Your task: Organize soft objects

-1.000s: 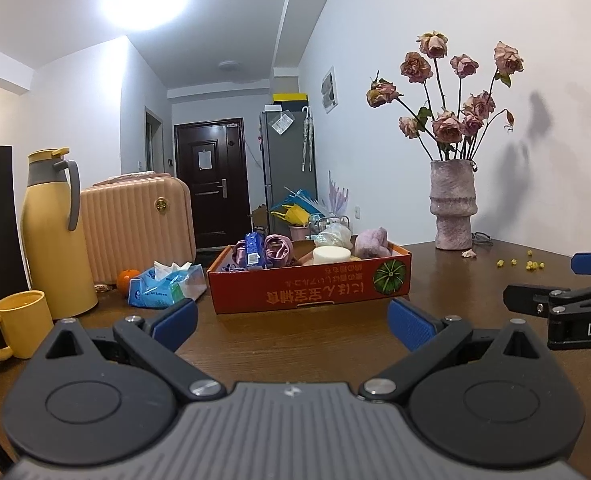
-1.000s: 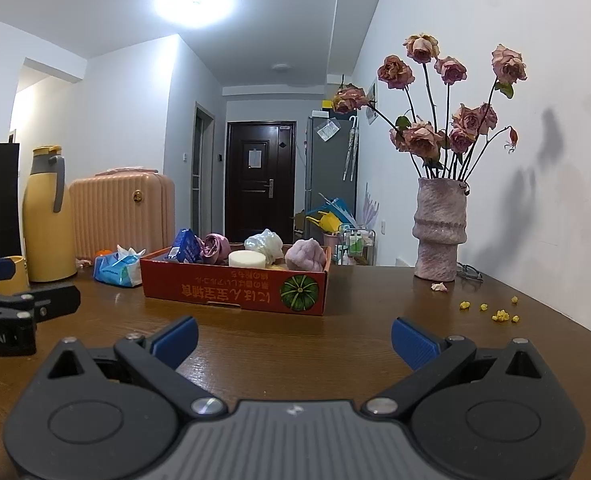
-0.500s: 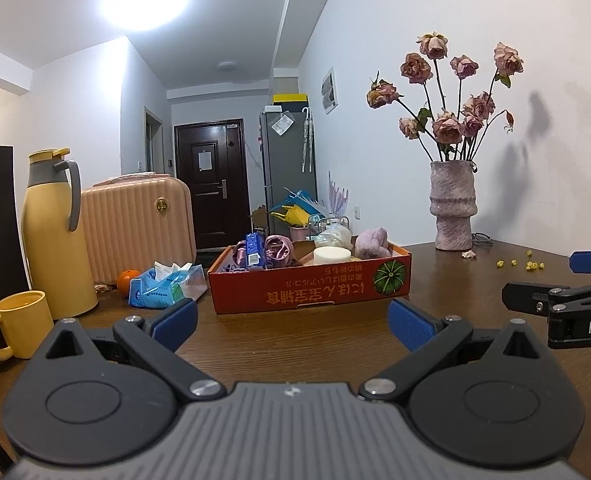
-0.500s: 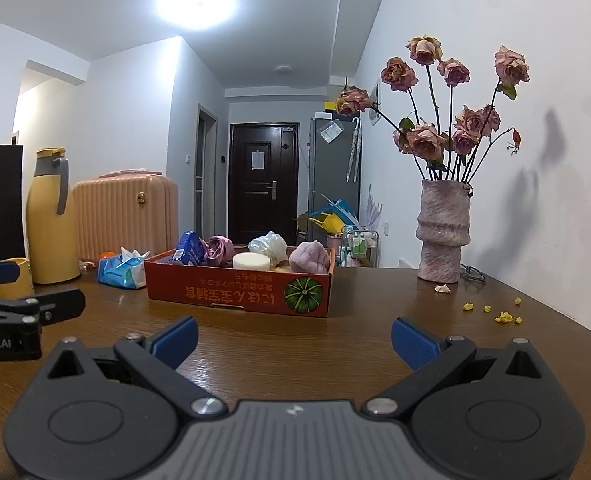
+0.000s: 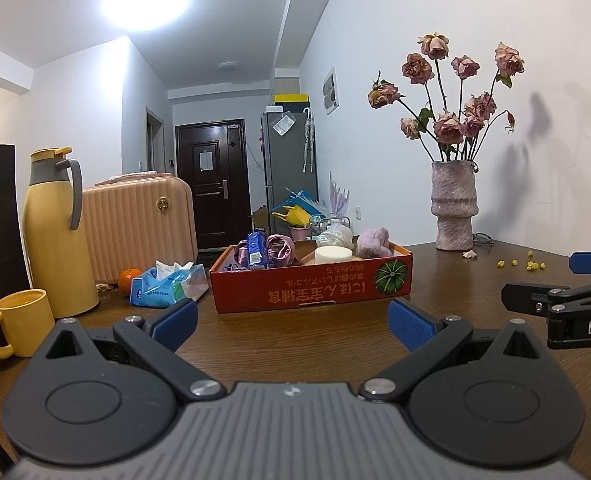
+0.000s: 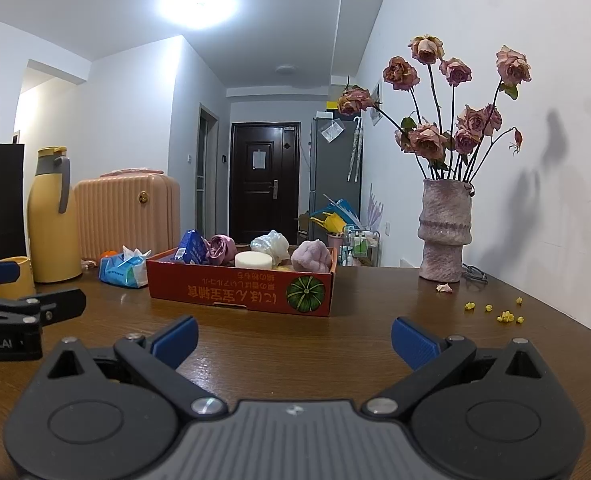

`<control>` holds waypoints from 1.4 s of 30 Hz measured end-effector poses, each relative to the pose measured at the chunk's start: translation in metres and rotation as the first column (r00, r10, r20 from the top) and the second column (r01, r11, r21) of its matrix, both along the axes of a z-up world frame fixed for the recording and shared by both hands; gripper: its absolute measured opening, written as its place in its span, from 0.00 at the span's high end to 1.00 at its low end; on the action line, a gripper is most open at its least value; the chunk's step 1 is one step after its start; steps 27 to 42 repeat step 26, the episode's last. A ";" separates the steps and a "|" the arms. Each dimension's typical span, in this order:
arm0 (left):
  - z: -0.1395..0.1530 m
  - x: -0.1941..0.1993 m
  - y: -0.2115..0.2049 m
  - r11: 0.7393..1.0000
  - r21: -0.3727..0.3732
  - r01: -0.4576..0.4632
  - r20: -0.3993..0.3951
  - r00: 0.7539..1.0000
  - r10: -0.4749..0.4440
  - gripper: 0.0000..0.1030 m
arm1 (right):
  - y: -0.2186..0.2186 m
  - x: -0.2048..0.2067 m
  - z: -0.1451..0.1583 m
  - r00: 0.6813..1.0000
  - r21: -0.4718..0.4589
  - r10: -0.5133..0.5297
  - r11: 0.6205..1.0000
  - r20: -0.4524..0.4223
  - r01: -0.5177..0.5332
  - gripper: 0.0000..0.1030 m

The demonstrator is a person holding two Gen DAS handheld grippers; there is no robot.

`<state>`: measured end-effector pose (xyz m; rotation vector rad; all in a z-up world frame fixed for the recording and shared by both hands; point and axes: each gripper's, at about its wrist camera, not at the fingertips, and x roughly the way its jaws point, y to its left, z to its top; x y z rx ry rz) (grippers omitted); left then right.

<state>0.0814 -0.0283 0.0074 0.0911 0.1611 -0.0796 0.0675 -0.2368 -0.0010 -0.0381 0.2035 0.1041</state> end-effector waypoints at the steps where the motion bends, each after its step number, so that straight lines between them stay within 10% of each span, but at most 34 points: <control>1: 0.000 0.000 0.000 1.000 0.000 0.000 0.000 1.000 0.000 0.00 | 0.000 0.000 0.000 1.000 0.000 0.000 1.000 0.000 0.000 0.00; 42: -0.001 -0.002 0.003 1.000 -0.013 0.006 0.000 1.000 -0.006 0.00 | 0.001 0.001 -0.004 1.000 -0.003 0.001 1.000 -0.006 -0.001 0.00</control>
